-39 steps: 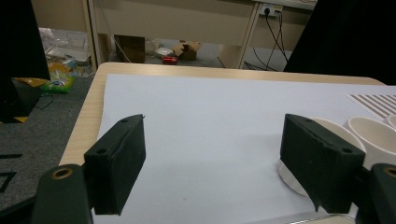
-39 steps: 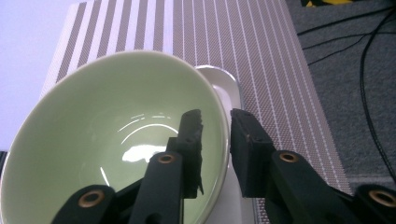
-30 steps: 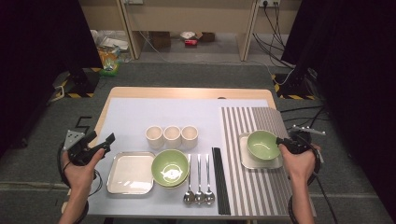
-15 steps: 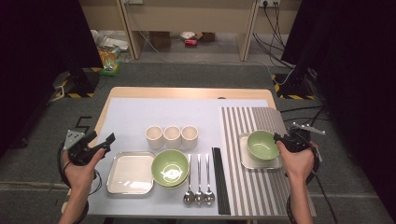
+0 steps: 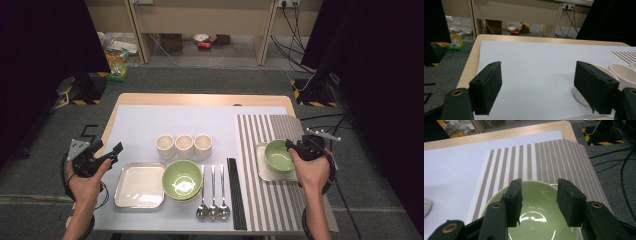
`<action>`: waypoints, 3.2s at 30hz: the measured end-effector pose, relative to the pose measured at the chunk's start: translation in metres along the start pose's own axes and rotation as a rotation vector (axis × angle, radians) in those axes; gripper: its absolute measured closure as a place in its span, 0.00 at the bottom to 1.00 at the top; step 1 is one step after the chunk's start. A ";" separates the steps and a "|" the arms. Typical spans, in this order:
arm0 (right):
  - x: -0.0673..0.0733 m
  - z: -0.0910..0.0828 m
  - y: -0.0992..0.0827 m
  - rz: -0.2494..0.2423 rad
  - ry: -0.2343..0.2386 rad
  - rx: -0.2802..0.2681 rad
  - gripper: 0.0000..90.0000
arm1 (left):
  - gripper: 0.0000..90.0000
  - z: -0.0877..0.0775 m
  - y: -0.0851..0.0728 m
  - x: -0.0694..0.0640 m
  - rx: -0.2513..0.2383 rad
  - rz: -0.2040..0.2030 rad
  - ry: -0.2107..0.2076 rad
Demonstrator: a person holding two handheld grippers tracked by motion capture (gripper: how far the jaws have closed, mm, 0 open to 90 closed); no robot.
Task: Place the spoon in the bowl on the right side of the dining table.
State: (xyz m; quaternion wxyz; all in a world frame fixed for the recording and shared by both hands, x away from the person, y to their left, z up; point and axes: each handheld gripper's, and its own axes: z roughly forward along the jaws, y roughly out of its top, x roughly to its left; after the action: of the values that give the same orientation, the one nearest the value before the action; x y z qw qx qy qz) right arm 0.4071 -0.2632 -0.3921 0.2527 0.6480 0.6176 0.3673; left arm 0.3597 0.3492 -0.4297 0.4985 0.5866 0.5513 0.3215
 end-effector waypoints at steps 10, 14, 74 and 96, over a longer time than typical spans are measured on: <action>0.020 -0.006 0.003 -0.036 0.047 -0.011 0.63 | 0.24 0.000 0.000 0.000 -0.001 0.000 0.001; 0.030 -0.006 0.004 -0.058 0.068 -0.009 0.63 | 0.24 -0.001 0.000 0.000 -0.001 0.001 0.002; 0.142 0.032 -0.035 -0.216 0.274 0.221 0.69 | 0.25 -0.001 0.000 0.001 0.007 0.004 -0.001; 0.161 0.054 -0.046 -0.209 0.283 0.346 0.72 | 0.25 0.000 0.000 0.001 0.010 0.005 -0.002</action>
State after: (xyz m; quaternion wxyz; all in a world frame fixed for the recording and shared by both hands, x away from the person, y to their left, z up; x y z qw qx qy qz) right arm 0.4164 -0.0927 -0.4341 0.0854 0.5564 0.7642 0.3149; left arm 0.3594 0.3503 -0.4297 0.4954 0.5907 0.5509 0.3195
